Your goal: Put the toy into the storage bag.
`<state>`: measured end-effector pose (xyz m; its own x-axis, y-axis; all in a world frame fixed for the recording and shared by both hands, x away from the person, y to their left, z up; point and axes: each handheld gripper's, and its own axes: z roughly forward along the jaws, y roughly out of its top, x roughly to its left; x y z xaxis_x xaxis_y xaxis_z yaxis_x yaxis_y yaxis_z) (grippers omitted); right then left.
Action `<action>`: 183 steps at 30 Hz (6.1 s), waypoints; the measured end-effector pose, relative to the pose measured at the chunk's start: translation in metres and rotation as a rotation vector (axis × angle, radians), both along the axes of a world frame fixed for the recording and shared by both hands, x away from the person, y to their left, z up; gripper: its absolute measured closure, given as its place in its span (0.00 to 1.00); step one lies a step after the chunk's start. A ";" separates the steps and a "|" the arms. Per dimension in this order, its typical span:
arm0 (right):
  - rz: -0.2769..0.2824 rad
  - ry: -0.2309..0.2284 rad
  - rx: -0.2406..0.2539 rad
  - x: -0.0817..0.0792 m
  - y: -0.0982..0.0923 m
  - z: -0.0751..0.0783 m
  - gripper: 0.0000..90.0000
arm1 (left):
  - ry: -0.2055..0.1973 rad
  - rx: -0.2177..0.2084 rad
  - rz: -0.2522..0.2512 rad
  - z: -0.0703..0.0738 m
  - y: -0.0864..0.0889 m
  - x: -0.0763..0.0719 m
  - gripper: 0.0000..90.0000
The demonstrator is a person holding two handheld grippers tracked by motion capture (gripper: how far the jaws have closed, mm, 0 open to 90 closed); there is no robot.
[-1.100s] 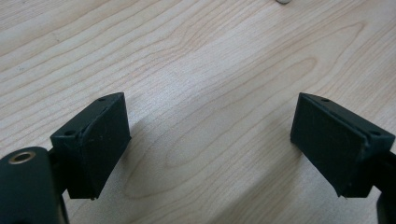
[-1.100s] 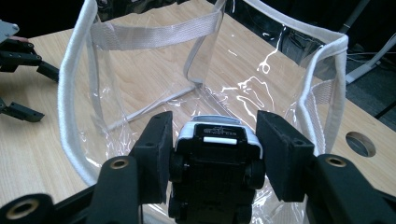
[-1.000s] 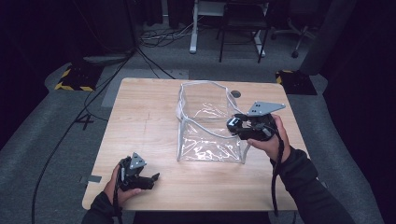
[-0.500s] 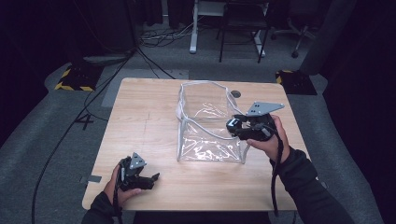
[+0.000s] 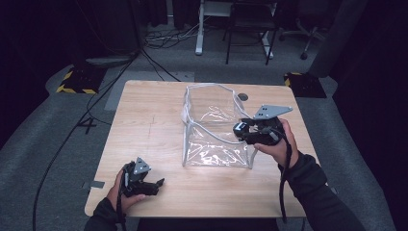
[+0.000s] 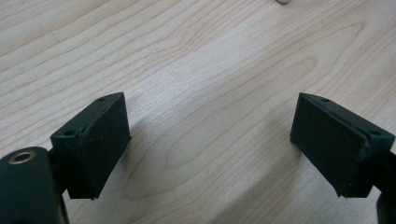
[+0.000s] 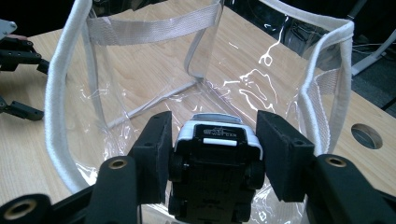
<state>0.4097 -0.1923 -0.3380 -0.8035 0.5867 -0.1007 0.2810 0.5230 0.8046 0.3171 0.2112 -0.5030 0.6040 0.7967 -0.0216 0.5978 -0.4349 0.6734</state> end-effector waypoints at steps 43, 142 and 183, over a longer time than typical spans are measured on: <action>0.008 -0.006 0.011 -0.005 -0.007 0.008 0.44 | -0.001 0.000 0.001 0.000 0.000 0.000 0.13; -0.180 0.104 -0.071 -0.013 -0.125 -0.111 0.29 | -0.001 0.000 0.001 0.000 0.000 0.000 0.13; -0.286 0.162 -0.027 -0.052 -0.184 -0.161 0.25 | -0.001 -0.002 0.002 0.000 0.000 0.000 0.13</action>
<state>0.3576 -0.3760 -0.4993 -0.6133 0.7899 -0.0035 0.5433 0.4251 0.7240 0.3175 0.2109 -0.5033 0.6025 0.7978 -0.0224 0.5978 -0.4325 0.6750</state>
